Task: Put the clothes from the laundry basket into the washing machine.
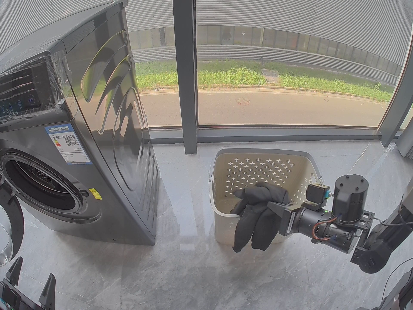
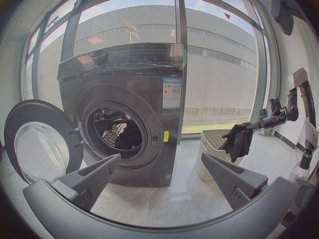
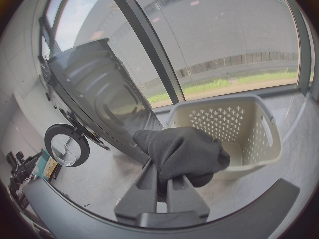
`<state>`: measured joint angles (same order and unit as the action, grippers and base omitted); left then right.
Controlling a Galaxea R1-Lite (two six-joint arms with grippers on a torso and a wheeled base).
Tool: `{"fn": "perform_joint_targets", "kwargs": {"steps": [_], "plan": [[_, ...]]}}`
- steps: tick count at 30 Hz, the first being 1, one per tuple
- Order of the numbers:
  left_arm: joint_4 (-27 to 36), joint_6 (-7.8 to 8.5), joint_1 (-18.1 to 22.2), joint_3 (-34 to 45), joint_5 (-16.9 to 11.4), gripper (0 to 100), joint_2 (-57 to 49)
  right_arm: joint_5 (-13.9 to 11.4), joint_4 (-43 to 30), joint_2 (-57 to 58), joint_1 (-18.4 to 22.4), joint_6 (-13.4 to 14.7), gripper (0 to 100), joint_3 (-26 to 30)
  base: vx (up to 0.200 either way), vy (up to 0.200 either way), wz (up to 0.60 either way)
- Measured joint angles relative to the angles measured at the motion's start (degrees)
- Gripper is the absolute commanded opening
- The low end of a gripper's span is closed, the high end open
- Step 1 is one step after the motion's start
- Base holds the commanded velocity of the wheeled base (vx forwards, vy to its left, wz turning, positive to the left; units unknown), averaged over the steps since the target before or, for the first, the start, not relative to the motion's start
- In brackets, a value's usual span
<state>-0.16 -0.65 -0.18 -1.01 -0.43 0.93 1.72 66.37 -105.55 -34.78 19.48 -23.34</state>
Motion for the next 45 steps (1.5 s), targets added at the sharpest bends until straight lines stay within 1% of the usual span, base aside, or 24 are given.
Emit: {"fn": "perform_joint_targets", "kwargs": {"steps": [2,3,5,7,11,16,18,22,24,26,28,29,32,35,41,45], "plan": [[0.0,-0.01,0.0,0.0,0.0,100,0.0,-0.1,1.3,1.9,0.0,-1.9,0,1.5,0.0,0.0,0.0],[0.0,-0.01,0.0,0.0,0.0,100,0.0,-0.1,1.4,2.2,0.0,-2.4,0,1.7,0.0,0.0,0.0],[0.0,-0.06,0.0,0.0,0.0,100,0.0,-0.1,1.5,3.5,0.2,-4.9,0,2.2,0.0,0.0,0.0],[0.0,-0.15,0.0,0.0,0.0,100,0.0,-0.1,1.6,4.7,0.4,-6.5,0,2.3,0.0,0.0,0.0],[0.0,-0.26,0.0,0.0,0.1,100,0.0,-0.1,1.6,7.3,0.5,-7.8,0,2.3,0.0,0.0,0.0],[0.0,-0.35,0.0,0.0,0.1,100,0.0,0.2,1.6,11.3,0.2,-11.4,0,2.6,0.0,0.0,0.0],[0.0,-0.33,0.0,0.0,0.1,100,0.0,0.4,1.6,12.3,0.1,-11.9,0,2.5,0.0,0.0,0.0],[0.0,-0.3,0.0,0.0,0.0,100,0.0,1.2,1.7,13.5,0.4,-14.5,0,2.1,0.0,0.0,0.0],[0.1,-0.26,0.0,0.0,0.0,100,0.0,3.0,1.7,13.8,0.7,-14.7,0,1.8,0.0,0.0,0.0],[0.1,-0.26,0.0,0.0,0.0,100,0.0,6.7,1.5,14.0,0.7,-14.7,0,1.3,0.0,0.0,0.0],[0.1,-0.26,0.0,0.0,0.0,100,0.0,9.0,1.6,14.1,0.6,-14.7,0,0.9,0.0,0.0,0.0],[0.1,-0.28,0.0,0.0,0.0,100,0.0,9.7,1.6,14.1,0.4,-14.7,0,0.8,0.0,0.0,0.0],[0.1,-0.3,0.0,0.0,0.0,100,0.0,10.1,1.6,14.1,-0.5,-14.6,0,0.5,0.0,0.0,0.0],[0.1,-0.24,0.0,0.0,0.0,100,0.0,9.6,1.6,14.1,-0.8,-14.6,0,0.8,0.0,0.0,0.0],[0.1,-0.04,0.0,0.0,-0.1,100,0.0,9.4,1.6,14.1,-1.4,-14.5,0,1.4,0.0,0.2,0.0],[0.1,-0.17,0.0,0.0,-0.1,100,0.0,9.2,1.6,14.0,-1.7,-14.4,0,1.7,0.0,0.2,0.0]]}}
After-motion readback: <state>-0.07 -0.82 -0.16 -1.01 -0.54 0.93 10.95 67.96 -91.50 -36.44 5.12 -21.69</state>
